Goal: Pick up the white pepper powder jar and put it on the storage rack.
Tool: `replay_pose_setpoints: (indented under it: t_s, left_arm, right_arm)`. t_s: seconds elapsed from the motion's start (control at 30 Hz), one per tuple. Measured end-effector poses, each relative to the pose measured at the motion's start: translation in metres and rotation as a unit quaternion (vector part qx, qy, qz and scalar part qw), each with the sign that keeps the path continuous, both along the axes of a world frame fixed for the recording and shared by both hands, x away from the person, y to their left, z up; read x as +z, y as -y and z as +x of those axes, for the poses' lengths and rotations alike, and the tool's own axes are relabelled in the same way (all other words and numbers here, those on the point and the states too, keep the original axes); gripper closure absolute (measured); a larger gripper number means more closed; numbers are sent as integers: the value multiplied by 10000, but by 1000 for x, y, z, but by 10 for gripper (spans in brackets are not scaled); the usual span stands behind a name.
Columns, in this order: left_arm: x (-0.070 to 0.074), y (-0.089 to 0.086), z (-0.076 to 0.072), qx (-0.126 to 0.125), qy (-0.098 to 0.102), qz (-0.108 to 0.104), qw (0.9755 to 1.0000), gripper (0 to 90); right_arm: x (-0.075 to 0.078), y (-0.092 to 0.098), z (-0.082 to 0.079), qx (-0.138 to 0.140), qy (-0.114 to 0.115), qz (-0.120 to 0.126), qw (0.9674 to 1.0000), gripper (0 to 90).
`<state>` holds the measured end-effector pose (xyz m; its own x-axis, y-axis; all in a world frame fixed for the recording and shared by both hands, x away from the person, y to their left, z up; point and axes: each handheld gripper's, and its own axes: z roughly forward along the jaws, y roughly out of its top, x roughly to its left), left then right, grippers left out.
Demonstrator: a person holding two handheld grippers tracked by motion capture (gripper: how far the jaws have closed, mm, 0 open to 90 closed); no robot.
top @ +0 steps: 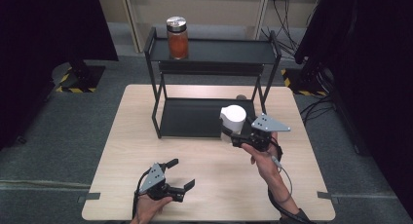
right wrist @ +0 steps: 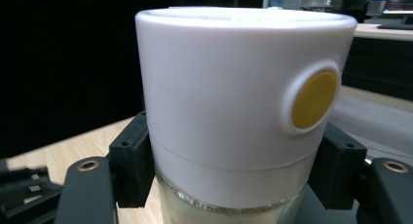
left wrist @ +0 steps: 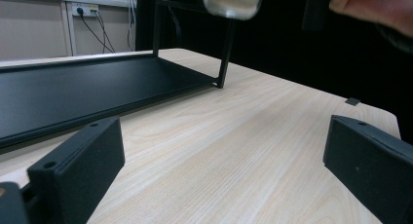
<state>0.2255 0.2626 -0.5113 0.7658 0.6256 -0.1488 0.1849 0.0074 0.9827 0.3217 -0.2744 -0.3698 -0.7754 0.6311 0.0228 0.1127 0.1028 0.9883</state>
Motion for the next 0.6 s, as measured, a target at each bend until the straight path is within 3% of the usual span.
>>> replay_pose_setpoints:
  t_s: [0.37,0.6]
  left_arm:
    - [0,0,0,2,-19,3,10000,9]
    - [0,0,0,-3,-12,7,10000,9]
  right_arm:
    - [46,-11,16,138,17,29,9999,307]
    - [67,-17,26,130,53,61,9999,307]
